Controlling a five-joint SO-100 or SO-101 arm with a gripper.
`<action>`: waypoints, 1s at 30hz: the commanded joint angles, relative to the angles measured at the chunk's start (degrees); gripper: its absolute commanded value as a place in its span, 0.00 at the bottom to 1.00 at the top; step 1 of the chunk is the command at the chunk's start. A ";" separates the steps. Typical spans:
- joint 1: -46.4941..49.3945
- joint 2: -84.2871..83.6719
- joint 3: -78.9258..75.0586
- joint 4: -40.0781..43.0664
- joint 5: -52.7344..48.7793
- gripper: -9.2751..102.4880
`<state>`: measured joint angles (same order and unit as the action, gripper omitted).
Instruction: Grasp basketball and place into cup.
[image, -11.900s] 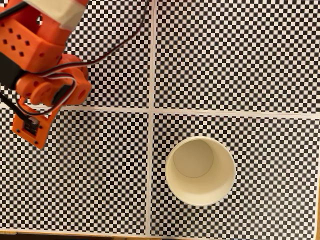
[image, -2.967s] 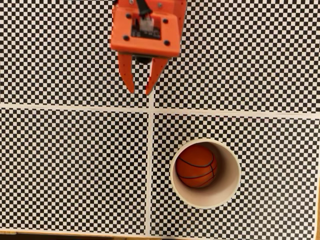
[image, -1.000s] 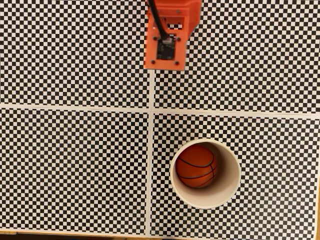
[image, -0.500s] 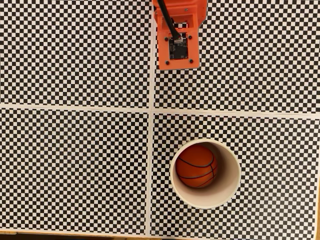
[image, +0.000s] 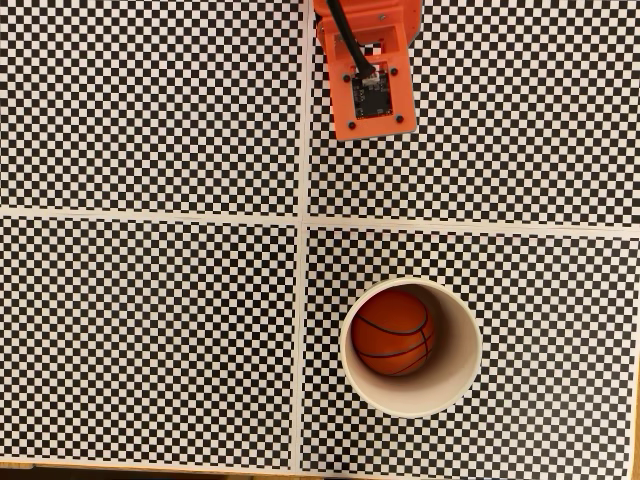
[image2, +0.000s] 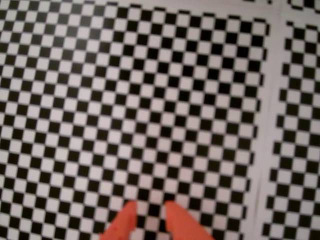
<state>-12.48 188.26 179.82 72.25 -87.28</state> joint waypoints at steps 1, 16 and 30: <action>-0.18 -0.44 2.02 0.18 -0.18 0.08; 1.49 0.18 2.02 0.53 -0.35 0.08; 3.60 0.18 2.02 0.53 -0.44 0.08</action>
<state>-9.05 188.26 179.82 72.25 -87.28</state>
